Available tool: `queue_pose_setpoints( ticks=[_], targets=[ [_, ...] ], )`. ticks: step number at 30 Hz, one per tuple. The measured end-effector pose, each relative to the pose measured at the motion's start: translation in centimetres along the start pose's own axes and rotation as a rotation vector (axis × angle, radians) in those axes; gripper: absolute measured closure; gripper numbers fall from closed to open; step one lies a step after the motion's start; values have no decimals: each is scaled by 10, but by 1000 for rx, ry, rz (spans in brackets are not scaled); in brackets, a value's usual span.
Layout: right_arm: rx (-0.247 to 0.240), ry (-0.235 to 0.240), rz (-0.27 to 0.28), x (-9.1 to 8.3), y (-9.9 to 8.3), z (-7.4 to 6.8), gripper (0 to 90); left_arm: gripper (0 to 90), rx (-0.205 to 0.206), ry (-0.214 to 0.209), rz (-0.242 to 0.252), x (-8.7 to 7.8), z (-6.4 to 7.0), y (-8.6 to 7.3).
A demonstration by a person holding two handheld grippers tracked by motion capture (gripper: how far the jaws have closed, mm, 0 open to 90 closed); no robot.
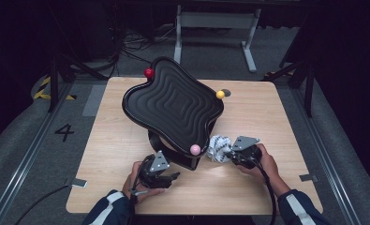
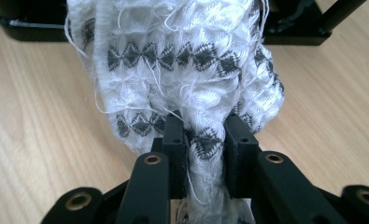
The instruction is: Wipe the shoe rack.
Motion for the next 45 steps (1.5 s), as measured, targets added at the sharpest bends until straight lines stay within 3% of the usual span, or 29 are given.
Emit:
queue_pose_setpoints(
  ticks=[4, 5, 7, 8, 12, 13, 17, 18, 20, 22, 24, 25, 26, 28, 30, 31, 32, 34, 37, 39, 42, 45],
  targets=[
    [11, 13, 8, -3, -6, -1, 731, 330, -40, 55, -12, -11, -18, -8],
    [18, 16, 8, -4, -7, -1, 727, 319, -63, 92, -25, -17, -31, -12],
    [20, 16, 9, -4, -9, -1, 714, 290, -84, 102, -26, -19, -36, -14],
    [22, 13, 9, -4, -9, -1, 707, 290, -114, 120, -37, -23, -49, -17],
    [21, 3, 3, 0, -10, -1, 629, 259, -205, 160, -21, -30, -78, -13],
    [38, 6, 10, 1, -11, 0, 606, 238, -244, 174, -17, -30, -92, -11],
    [69, -3, 13, 2, -13, 3, 499, 218, -281, 199, -27, -25, -110, -9],
    [69, -3, 13, 2, -13, 3, 499, 218, -281, 224, -26, -24, -114, -8],
    [95, -6, 15, 3, -15, 6, 429, 207, -310, 207, -46, -21, -125, -6],
    [86, -15, 15, 2, -14, 6, 420, 203, -328, 187, -57, -19, -137, -1],
    [81, -7, 23, 1, -13, 6, 417, 195, -346, 189, -44, -16, -141, 0],
    [77, 3, 36, 0, -11, 5, 401, 194, -338, 194, -57, -16, -144, 2],
    [74, 4, 42, -1, -9, 3, 393, 197, -328, 212, -45, -14, -146, 4],
    [79, 20, 56, -3, -6, 2, 384, 199, -326, 210, -33, -11, -153, 10],
    [79, 40, 80, -3, -3, -1, 373, 231, -302, 269, 21, -7, -153, 13],
    [79, 40, 80, -3, -3, -1, 373, 259, -302, 269, 21, -7, -153, 13],
    [73, 51, 78, 0, -2, -3, 369, 281, -275, 287, 23, -1, -154, 16],
    [82, 59, 71, 4, -1, -3, 379, 241, -324, 234, 3, 7, -159, 21],
    [80, 65, 41, 12, -2, -2, 428, 238, -344, 233, 42, 12, -162, 26],
    [102, 81, 48, 14, -4, -1, 473, 256, -378, 204, 83, 14, -167, 29],
    [109, 94, 51, 14, -6, 0, 559, 284, -371, 198, 81, 20, -170, 33],
    [100, 90, 52, 13, -6, 0, 589, 298, -376, 184, 96, 27, -172, 40]
  ],
)
Point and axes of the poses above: each handheld gripper's, and its own axes: x roughly forward along the jaws, y roughly out of its top, z roughly to its right, the point moved 1 cm from there along x, roughly forward along the jaws, and after that the axes turned 10 degrees about -x, right-handed, at the moved point
